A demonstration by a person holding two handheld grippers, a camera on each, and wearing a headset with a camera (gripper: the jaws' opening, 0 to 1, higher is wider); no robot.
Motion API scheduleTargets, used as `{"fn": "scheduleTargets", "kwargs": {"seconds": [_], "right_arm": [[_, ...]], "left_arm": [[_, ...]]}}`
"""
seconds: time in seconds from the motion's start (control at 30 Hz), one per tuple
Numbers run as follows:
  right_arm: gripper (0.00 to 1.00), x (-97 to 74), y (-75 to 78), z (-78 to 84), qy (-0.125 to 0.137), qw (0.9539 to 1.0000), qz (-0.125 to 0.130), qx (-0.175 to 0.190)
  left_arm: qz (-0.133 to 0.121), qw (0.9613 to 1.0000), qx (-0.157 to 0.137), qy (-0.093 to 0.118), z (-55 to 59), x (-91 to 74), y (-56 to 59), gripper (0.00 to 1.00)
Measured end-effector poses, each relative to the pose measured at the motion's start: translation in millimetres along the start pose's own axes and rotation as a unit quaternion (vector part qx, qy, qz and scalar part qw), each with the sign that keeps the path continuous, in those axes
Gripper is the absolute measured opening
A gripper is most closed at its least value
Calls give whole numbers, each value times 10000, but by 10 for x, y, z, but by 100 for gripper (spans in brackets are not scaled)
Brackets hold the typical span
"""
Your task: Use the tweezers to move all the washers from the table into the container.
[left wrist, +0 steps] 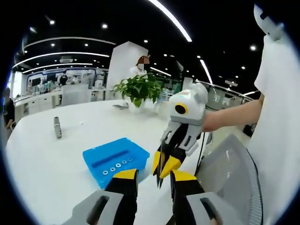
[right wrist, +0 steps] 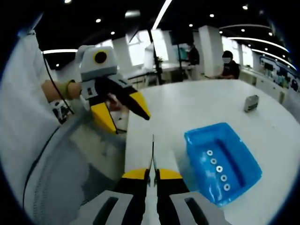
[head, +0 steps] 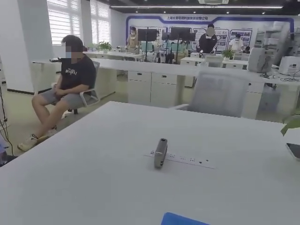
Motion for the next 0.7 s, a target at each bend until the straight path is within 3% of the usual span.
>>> {"fn": "scheduleTargets", "kwargs": {"seconds": [0.1, 0.3, 0.43, 0.7], "right_arm": [[3, 2, -97, 65, -174, 9994, -196, -220], [3, 32, -210, 135, -345, 9969, -397, -581], [3, 46, -212, 157, -471, 9947, -386, -825], [3, 81, -234, 174, -647, 9898, -369, -1212]], "left_arm": [[178, 9997, 173, -52, -7, 64, 22, 15], [691, 9975, 143, -49, -61, 181, 103, 8], [942, 9932, 405, -557, 8, 261, 138, 6], [1044, 9890, 619, -847, 55, 385, 130, 0]]}}
Point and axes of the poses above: the centre of the closed fingertips' face, and the gripper's own axes: x roughly forward along the fingers, y roughly to its right, z roughly out of its underside, the point moved 4 cm from there along -x, roughly backward along the fingers, and after that the axes turned 13 degrees about z, right-handed, at the moved point
